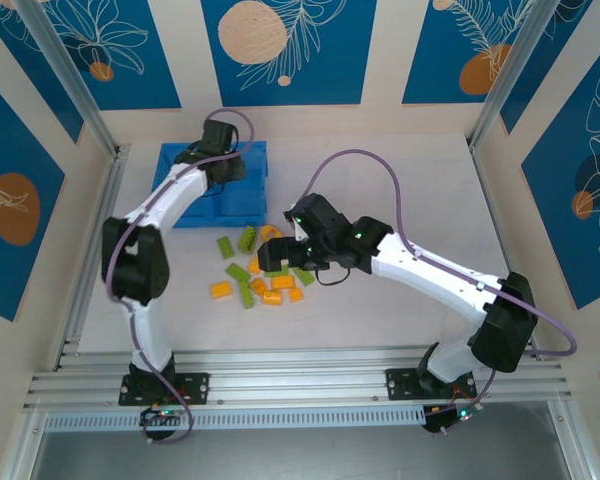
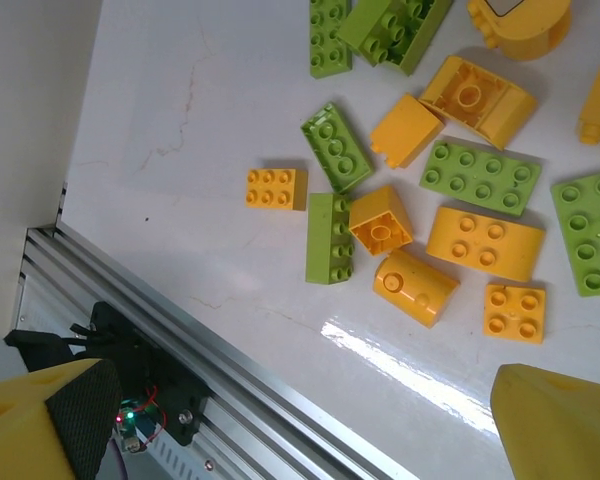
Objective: Sort the legos into containers by color
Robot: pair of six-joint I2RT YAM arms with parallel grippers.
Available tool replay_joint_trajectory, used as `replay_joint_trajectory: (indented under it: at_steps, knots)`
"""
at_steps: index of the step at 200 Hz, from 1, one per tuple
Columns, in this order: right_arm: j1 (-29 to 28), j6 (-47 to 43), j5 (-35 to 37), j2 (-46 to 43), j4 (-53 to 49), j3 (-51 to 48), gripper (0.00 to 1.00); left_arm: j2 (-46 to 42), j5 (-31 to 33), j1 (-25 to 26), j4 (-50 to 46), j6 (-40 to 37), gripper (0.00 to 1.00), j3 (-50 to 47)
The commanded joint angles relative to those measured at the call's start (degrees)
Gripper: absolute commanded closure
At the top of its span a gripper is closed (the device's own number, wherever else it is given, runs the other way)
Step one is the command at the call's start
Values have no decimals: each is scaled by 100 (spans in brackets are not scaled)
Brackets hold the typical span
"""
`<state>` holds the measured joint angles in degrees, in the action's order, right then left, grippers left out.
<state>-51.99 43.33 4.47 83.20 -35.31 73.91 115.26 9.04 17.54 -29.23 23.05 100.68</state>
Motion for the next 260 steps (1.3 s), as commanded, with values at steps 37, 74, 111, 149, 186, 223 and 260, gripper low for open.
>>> replay_joint_trajectory:
  at_steps: [37,74,111,149,186,223,260]
  knots:
    - [-68,302,197,-545,-20,-357,3,1205,-237,-5,-337,-44,67,1147]
    - [-75,289,256,-595,2,-369,3,507,-412,40,-198,-2,60,676]
    - [-68,137,363,-517,-18,-266,3,-1262,-704,207,121,-8,61,-733]
    - [-31,-112,643,-554,-47,-252,3,-3178,-831,726,313,-674,62,-2680]
    - [79,-158,680,-614,-31,-281,3,-3493,-737,896,37,-772,54,-3608]
    - [137,-145,611,-592,-88,-252,3,-2624,-765,913,74,-943,45,-3573]
    - [137,-23,614,-694,-160,-355,3,-1637,-643,919,-39,-1029,40,-3081]
